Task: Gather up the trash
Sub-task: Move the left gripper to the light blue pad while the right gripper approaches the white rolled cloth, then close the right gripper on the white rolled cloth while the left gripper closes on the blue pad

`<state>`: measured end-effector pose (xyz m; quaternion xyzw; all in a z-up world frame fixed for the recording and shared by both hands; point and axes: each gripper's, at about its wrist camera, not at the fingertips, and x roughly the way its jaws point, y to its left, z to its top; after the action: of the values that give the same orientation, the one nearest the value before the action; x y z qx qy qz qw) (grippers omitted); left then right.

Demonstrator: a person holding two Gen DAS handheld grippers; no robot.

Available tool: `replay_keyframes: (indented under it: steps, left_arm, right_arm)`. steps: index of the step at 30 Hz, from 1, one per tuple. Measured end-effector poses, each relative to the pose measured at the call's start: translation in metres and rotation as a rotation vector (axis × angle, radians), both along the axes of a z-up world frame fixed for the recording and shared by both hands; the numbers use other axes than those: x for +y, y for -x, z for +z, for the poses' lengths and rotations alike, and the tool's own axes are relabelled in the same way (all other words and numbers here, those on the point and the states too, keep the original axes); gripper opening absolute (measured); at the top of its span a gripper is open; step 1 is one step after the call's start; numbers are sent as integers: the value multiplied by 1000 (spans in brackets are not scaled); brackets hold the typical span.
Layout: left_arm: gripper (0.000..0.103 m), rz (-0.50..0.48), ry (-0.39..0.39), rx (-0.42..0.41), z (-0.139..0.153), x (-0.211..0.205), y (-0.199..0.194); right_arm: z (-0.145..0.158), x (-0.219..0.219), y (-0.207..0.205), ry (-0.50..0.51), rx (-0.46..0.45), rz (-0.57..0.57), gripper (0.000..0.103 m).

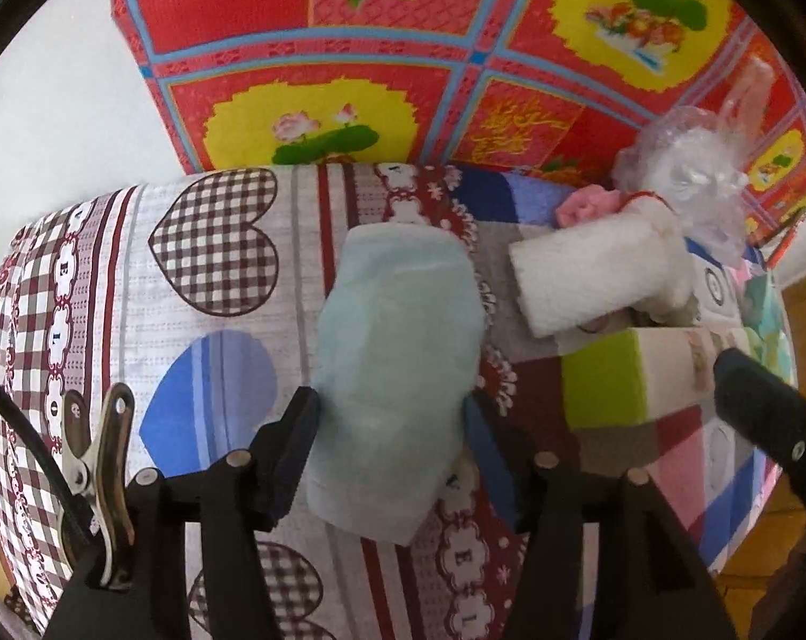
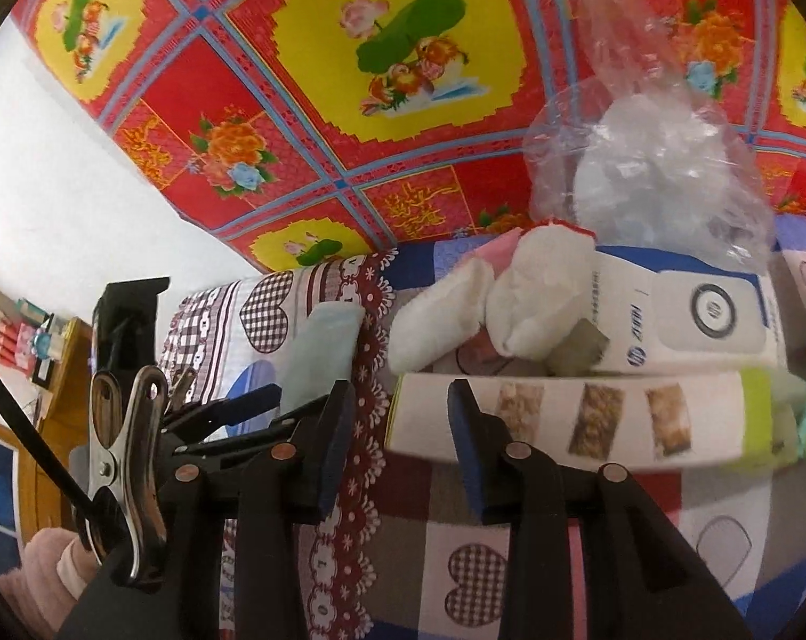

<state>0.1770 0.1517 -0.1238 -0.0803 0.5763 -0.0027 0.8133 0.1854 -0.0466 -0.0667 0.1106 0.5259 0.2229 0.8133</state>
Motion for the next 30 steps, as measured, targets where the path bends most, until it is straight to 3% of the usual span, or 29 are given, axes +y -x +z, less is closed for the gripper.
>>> replay_keyframes:
  steps: [10,17,19,23,25,26,30]
  left_arm:
    - [60,47,-30,-43,-3,-1,-5]
    - [60,1,-99,-66,-12,-21,-9]
    - [57,6,-102,-78,-12,-21,-7]
    - [40,30,-95,-93,-14,-16,-5]
    - [33,39,-76,-93,-13,-11,-5]
    - [29,44,-59,-92,-13,-9,-5]
    - [25,74,14,-89,-12,5,1]
  right_arm:
    - [-28,5,-30,89,7,1,37]
    - [-45,12,-44,120,50,-27,38]
    - [-48,14,-50,120,56,-47,38]
    - [-53,22,-58,108,63,-68,38]
    - [-55,22,-58,89,60,-77,29]
    - [-54,24,-57,86,53,-73,16]
    - [-44,32,-48,81,-1,-43,11]
